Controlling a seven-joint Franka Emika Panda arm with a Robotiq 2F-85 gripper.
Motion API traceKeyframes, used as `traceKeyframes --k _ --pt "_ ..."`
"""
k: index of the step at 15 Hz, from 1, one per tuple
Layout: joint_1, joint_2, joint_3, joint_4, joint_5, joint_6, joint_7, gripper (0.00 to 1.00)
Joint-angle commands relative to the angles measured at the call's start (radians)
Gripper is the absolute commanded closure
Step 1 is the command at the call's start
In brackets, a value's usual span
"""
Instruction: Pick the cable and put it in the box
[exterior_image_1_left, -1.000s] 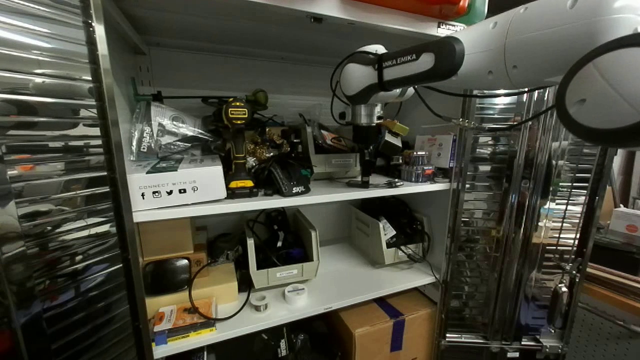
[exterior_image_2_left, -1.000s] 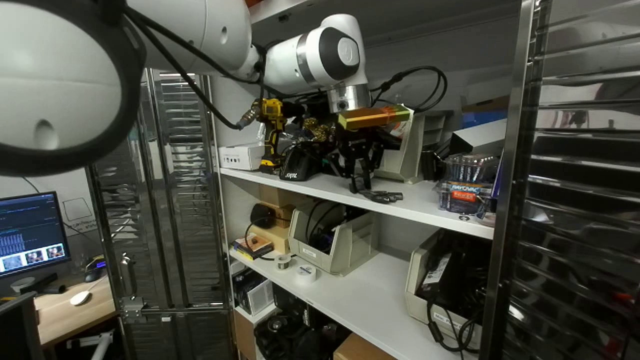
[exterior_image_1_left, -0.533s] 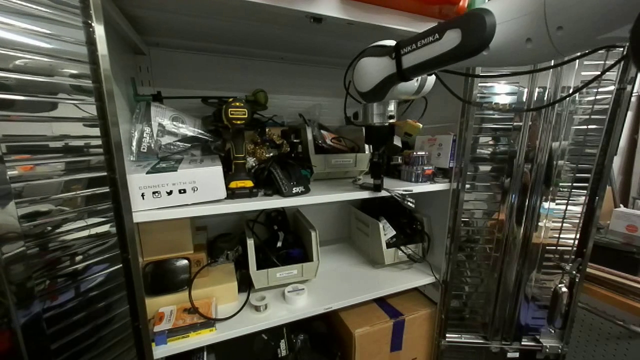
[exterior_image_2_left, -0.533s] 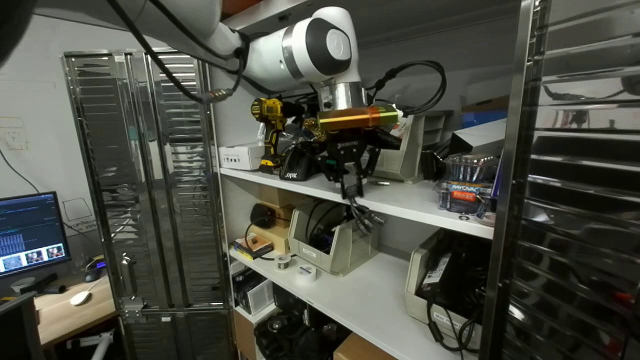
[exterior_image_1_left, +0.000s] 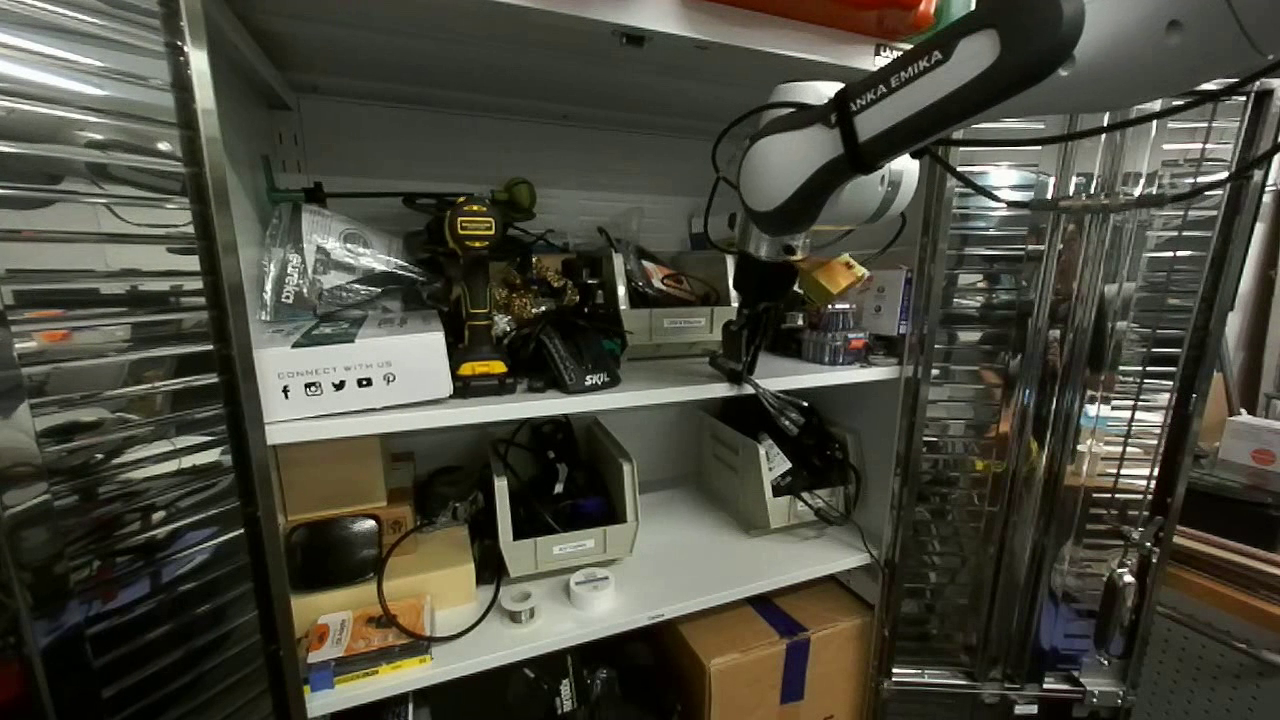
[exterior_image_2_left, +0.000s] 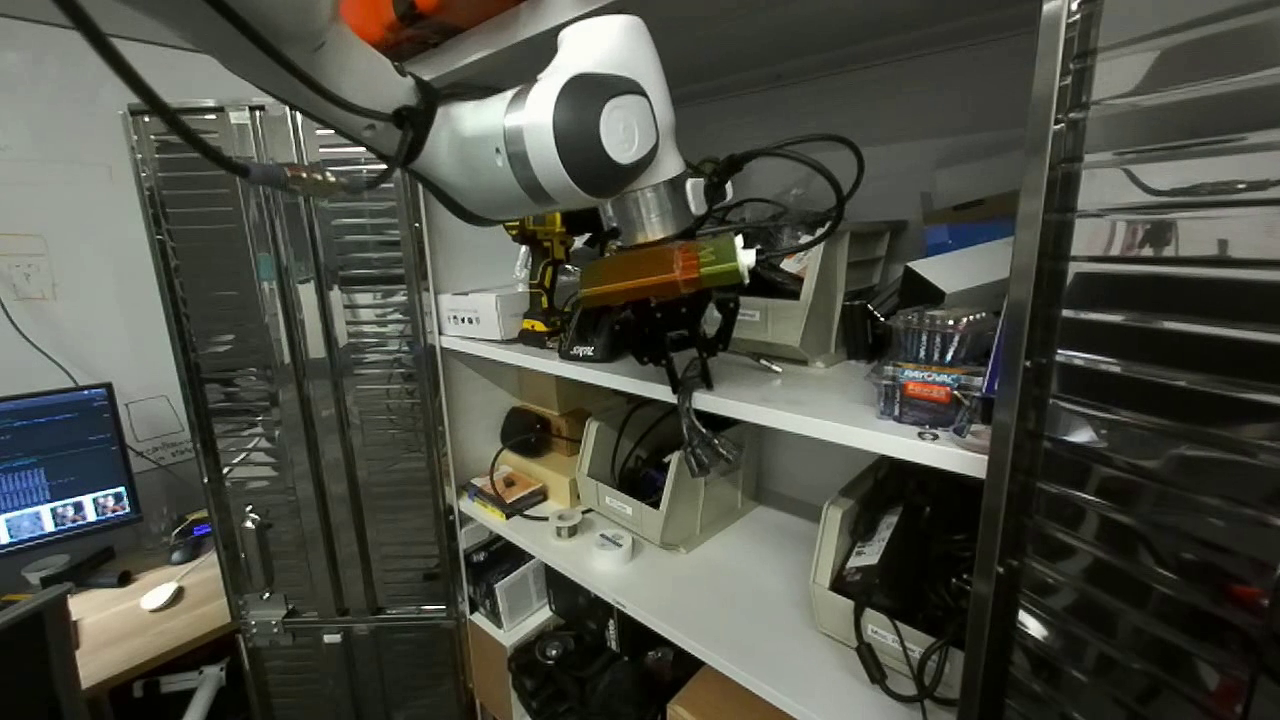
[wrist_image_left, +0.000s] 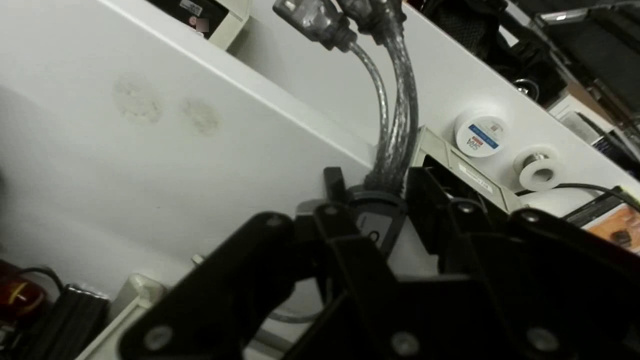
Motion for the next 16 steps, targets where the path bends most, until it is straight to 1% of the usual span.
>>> traceKeyframes --k 1,6,9,11,12,14,16 --pt "0.001 -0.144 -0.007 -0.249 0.007 0.247 0.129 0.8" --pt "0.004 -0.279 -0.021 -0.539 -0.005 0.624 0.287 0.8" --pt "-0.003 -0.391 -0.017 -0.719 -0.018 0.825 0.391 0.8" --pt "-0.02 -0.482 -0.004 -0.838 -0.034 0.943 0.462 0.8" --pt "-0.038 -0.531 0.01 -0.889 -0.034 0.99 0.492 0.79" --pt "-0.078 -0.632 0.055 -0.949 -0.004 1.03 0.542 0.8" --pt "-0.127 -0.664 0.112 -0.912 0.026 1.038 0.594 0.8"
